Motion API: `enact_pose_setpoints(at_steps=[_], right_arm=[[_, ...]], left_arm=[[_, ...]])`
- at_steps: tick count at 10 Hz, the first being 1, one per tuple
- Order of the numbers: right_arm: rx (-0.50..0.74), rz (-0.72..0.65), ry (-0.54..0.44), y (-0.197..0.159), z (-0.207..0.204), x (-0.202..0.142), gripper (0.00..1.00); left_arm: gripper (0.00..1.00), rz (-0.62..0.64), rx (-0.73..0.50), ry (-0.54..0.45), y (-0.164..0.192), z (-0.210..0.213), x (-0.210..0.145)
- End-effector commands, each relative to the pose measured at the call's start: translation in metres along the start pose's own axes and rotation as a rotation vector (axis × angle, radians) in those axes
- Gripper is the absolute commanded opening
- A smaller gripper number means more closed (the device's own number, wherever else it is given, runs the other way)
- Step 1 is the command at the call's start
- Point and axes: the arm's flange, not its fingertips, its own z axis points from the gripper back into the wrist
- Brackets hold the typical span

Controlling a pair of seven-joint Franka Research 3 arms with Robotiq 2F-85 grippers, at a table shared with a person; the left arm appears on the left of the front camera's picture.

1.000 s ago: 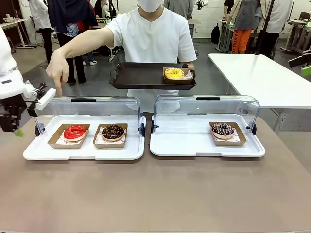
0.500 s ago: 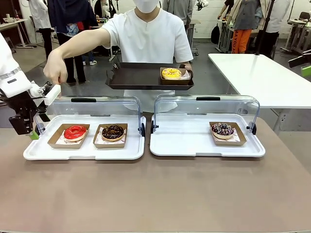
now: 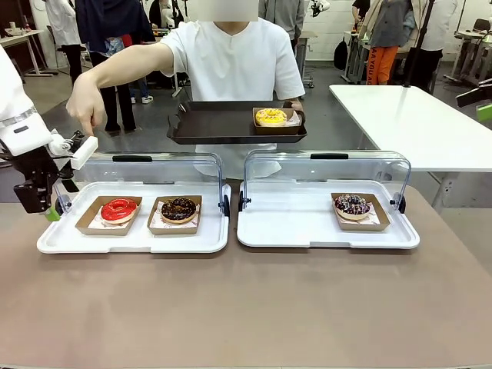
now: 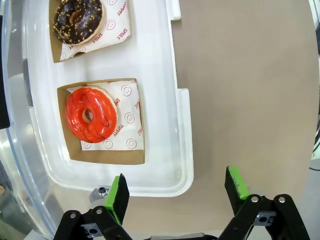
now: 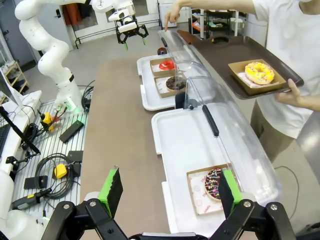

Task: Provide the desired donut to the person.
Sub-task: Pick up and lift the Paper togo box containing the Donut pointed at by the person.

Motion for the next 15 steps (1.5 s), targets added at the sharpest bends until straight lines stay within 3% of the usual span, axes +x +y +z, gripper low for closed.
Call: enact_pose_setpoints(at_steps=[1,6,15], right_arm=[[-0.001,0.001,-0.011,0.0,-0.002,-0.001,1.0],[-0.001,0.001,-0.011,0.0,-0.002,-0.001,1.0],[-0.001,0.001,-0.011,0.0,-0.002,-0.001,1.0]], left_arm=[[1.0,0.0,0.0,0.0,0.0,0.0,0.0],[1.0,-0.1,-0.014,0.142,0.019,-0.056,0.014],[1.0,-0.104,0.006,0.144,0.057,-0.097,-0.003]])
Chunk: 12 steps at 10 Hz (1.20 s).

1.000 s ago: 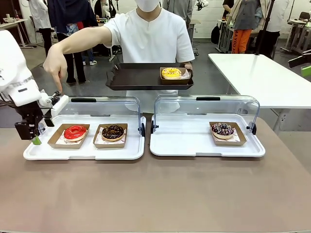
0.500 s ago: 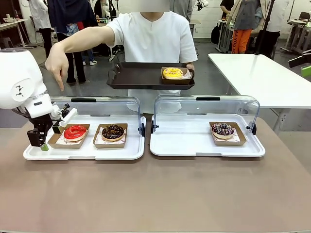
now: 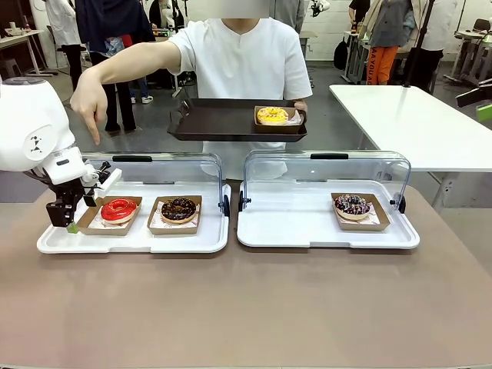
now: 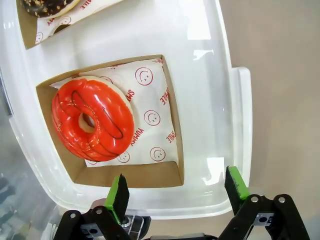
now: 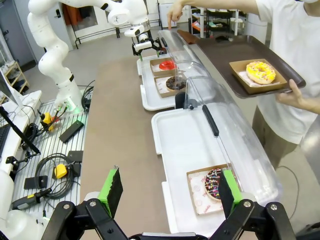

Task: Provide the desired donut to the person.
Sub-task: Pick up and lift the Paper togo box containing the Donut pointed at by the person.

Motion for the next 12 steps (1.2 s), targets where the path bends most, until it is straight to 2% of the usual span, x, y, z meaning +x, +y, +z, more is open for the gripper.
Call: enact_pose_setpoints(at_steps=[1,6,10,11,12], right_arm=[[-0.001,0.001,-0.011,0.0,-0.002,-0.001,1.0],[-0.001,0.001,-0.011,0.0,-0.002,-0.001,1.0],[-0.001,0.001,-0.011,0.0,-0.002,-0.001,1.0],[-0.001,0.001,-0.011,0.0,-0.002,-0.001,1.0],[-0.001,0.001,-0.011,0.0,-0.002,-0.001,1.0]], left_arm=[[1.0,-0.01,0.006,0.007,0.007,-0.008,-0.003],[1.0,-0.005,-0.006,-0.03,0.011,-0.026,-0.006],[1.0,-0.028,0.008,-0.013,0.013,-0.035,-0.006],[0.64,-0.034,0.018,-0.011,0.013,-0.035,-0.007],[0.45,-0.032,0.014,-0.012,0.013,-0.034,-0.008]])
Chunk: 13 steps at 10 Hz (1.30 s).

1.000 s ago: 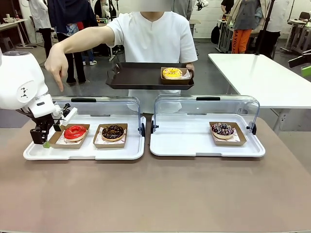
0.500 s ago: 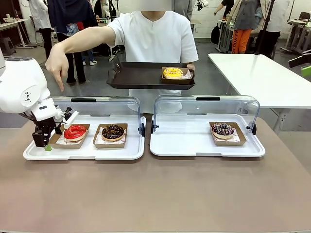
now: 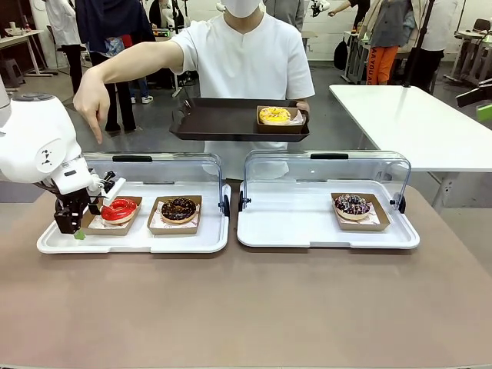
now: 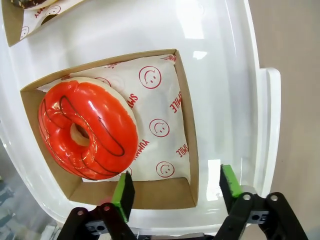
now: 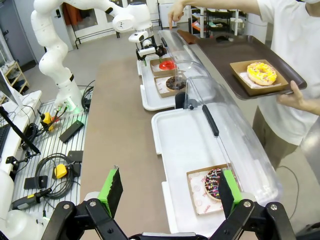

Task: Provide the desired donut to the person.
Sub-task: Pick up and lift the Paper togo box containing the Donut pointed at by the person.

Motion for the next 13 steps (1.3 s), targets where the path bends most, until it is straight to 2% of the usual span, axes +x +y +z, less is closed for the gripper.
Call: enact_pose_setpoints(at_steps=[1,2,4,5,6,7,11,13], right_arm=[[-0.001,0.001,-0.011,0.0,-0.002,-0.001,1.0],[-0.001,0.001,-0.011,0.0,-0.002,-0.001,1.0],[-0.001,0.001,-0.011,0.0,-0.002,-0.001,1.0],[-0.001,0.001,-0.011,0.0,-0.002,-0.001,1.0],[-0.001,0.001,-0.011,0.0,-0.002,-0.001,1.0],[-0.001,0.001,-0.011,0.0,-0.002,-0.001,1.0],[-0.001,0.001,-0.011,0.0,-0.002,-0.001,1.0],[-0.001,0.001,-0.011,0.0,-0.002,-0.001,1.0]], left_arm=[[0.08,-0.025,0.016,-0.01,0.004,-0.001,-0.005],[0.0,-0.021,0.014,-0.008,0.003,-0.001,-0.005],[0.0,-0.021,0.012,-0.006,0.003,0.0,-0.005],[0.11,-0.02,0.013,-0.005,0.003,0.001,-0.006],[0.02,-0.016,0.01,-0.001,0.003,0.001,-0.006],[0.0,-0.009,0.003,0.001,0.003,0.001,-0.006],[0.0,-0.009,-0.018,0.014,-0.003,0.003,-0.008],[0.0,0.003,-0.066,0.039,-0.029,0.032,0.002]])
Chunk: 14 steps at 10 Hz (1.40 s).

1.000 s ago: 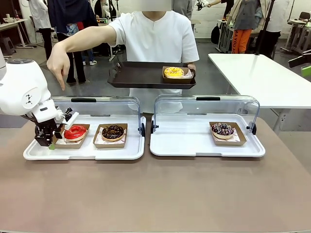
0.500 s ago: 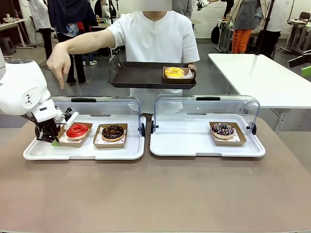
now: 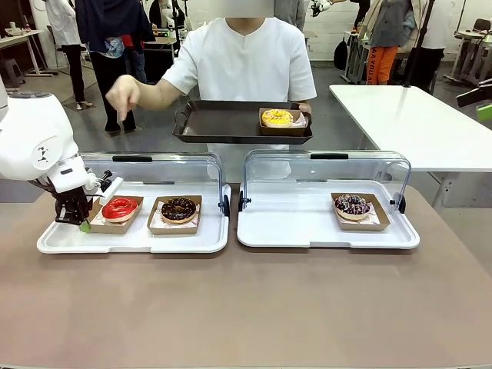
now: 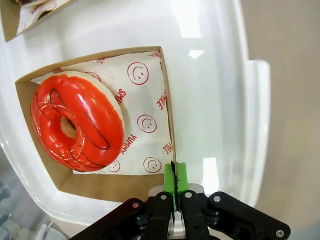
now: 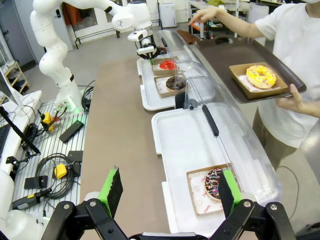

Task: Provide the desired donut to the person.
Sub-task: Pick up and lift the Paper togo box containing the Donut pointed at by the person.

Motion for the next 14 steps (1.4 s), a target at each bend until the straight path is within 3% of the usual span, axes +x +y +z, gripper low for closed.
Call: enact_pose_setpoints(at_steps=[1,4,7,12,14], right_arm=[[-0.001,0.001,-0.011,0.0,-0.002,-0.001,1.0],[-0.001,0.001,-0.011,0.0,-0.002,-0.001,1.0],[-0.001,0.001,-0.011,0.0,-0.002,-0.001,1.0],[-0.001,0.001,-0.011,0.0,-0.002,-0.001,1.0],[-0.001,0.001,-0.011,0.0,-0.002,-0.001,1.0]], left_arm=[[0.0,-0.006,-0.039,0.06,-0.043,0.044,0.011],[0.0,0.045,-0.053,0.08,-0.108,0.122,0.021],[0.0,0.059,-0.009,0.081,-0.148,0.187,0.03],[0.0,0.118,0.075,0.036,-0.147,0.285,0.041],[0.0,0.135,0.065,0.001,-0.139,0.303,0.034]])
